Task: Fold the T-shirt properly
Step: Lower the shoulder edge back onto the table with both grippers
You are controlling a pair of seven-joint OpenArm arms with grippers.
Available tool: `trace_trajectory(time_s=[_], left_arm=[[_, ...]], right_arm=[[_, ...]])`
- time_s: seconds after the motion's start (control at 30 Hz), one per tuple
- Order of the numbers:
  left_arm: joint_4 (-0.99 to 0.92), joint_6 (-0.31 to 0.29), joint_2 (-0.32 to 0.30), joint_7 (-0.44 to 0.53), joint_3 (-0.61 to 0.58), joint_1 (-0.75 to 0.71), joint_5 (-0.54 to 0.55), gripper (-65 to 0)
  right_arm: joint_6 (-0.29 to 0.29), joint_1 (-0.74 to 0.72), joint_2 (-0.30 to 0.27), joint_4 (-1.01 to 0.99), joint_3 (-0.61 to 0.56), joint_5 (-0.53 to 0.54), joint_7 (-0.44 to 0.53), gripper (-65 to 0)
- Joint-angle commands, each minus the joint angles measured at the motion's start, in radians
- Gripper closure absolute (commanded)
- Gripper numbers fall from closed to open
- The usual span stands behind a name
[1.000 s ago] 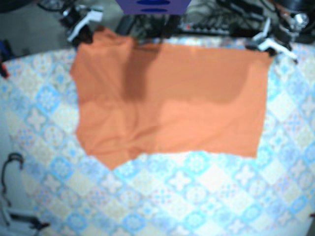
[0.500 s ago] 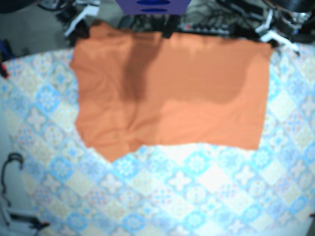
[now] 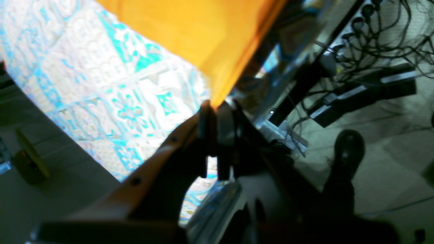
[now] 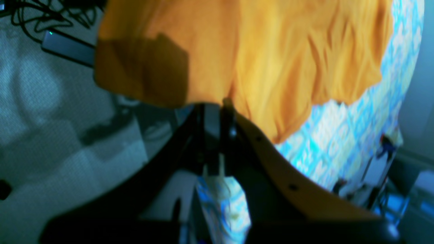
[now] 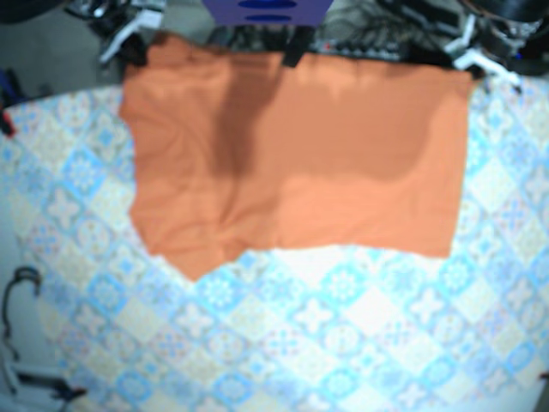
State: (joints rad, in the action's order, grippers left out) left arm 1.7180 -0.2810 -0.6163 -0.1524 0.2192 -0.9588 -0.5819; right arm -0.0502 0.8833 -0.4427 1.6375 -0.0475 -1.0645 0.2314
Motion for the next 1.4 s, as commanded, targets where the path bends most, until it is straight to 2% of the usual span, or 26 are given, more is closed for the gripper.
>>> trace_trajectory(time_s=[0.0,0.17,0.37,0.5,0.63,0.7,0.83,1.03,1.17,1.37], left_arm=[[0.01,0.016,-0.014,-0.003,0.009,-0.01,-0.002,0.0],[0.01,0.016,-0.012,-0.009,0.009,0.034,-0.002,0.0],[0.007,0.013,-0.012,-0.013,0.009,0.088,-0.006,0.0],[0.007,0.012,-0.012,-0.051,0.001,0.116,-0.01,0.0],[0.006,0.012,-0.018,-0.068,-0.047,0.168,-0.013,0.0],[0.004,0.012,-0.015,-0.068,-0.047,0.174,-0.014,0.0],[0.003,0.012,-0.014,-0.068,-0.05,0.195,-0.014,0.0],[-0.077,0.012,-0.014,-0.069,-0.05,0.242,-0.014,0.0],[-0.115,0.012,-0.017,-0.068,-0.05,0.263,-0.014,0.0],[-0.118,0.012,-0.015,-0.068,-0.05,0.268,-0.014,0.0]], right_arm=[[0.017,0.007,-0.011,0.028,0.016,0.017,0.006,0.0],[0.011,0.0,-0.011,0.048,0.054,0.025,0.004,0.0],[0.008,-0.033,-0.008,0.048,0.047,0.023,0.004,0.0],[-0.038,-0.068,-0.003,0.048,0.039,0.023,0.004,0.0],[-0.049,-0.106,-0.003,0.048,0.018,0.023,0.003,0.0],[-0.05,-0.12,-0.001,0.045,0.018,0.023,0.003,0.0],[-0.093,-0.152,0.018,0.037,0.019,0.023,0.001,0.0],[-0.104,-0.183,0.025,0.036,0.019,0.023,0.001,0.0],[-0.167,-0.217,0.035,0.034,0.018,0.023,0.001,0.0],[-0.21,-0.263,0.048,0.034,0.016,0.023,0.001,0.0]])
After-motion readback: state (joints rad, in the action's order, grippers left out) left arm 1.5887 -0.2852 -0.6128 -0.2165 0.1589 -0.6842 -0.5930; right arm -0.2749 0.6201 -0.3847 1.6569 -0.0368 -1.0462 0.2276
